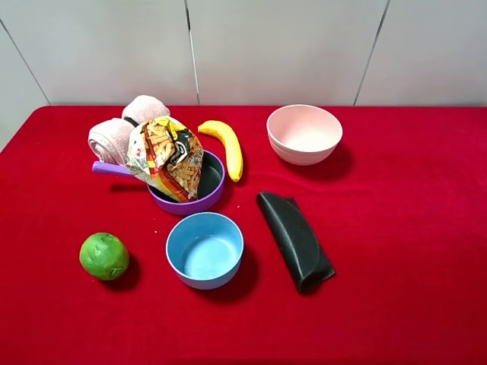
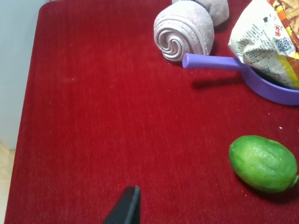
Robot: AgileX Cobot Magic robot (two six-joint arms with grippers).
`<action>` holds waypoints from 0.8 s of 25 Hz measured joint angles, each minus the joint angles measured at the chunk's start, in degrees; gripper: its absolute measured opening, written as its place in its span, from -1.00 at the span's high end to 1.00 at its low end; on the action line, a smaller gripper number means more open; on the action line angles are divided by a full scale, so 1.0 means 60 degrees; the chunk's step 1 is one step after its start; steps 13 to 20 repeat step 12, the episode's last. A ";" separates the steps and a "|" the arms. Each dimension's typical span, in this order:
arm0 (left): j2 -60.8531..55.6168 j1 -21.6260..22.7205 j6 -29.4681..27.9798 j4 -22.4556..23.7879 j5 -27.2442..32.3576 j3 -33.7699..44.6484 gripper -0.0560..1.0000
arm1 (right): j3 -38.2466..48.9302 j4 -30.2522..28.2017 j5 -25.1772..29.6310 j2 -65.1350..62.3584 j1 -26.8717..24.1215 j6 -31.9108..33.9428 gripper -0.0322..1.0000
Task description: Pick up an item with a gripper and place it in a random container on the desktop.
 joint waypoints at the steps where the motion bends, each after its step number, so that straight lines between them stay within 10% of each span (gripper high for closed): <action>1: 0.0000 0.0000 0.0000 0.0000 0.0000 0.0000 -0.97 | 0.0000 0.0000 0.0000 0.0000 0.0000 0.0009 -0.41; 20: 0.0000 0.0000 0.0000 0.0000 0.0000 0.0000 -0.97 | 0.0000 0.0000 -0.0036 0.0000 0.0000 0.0027 -0.41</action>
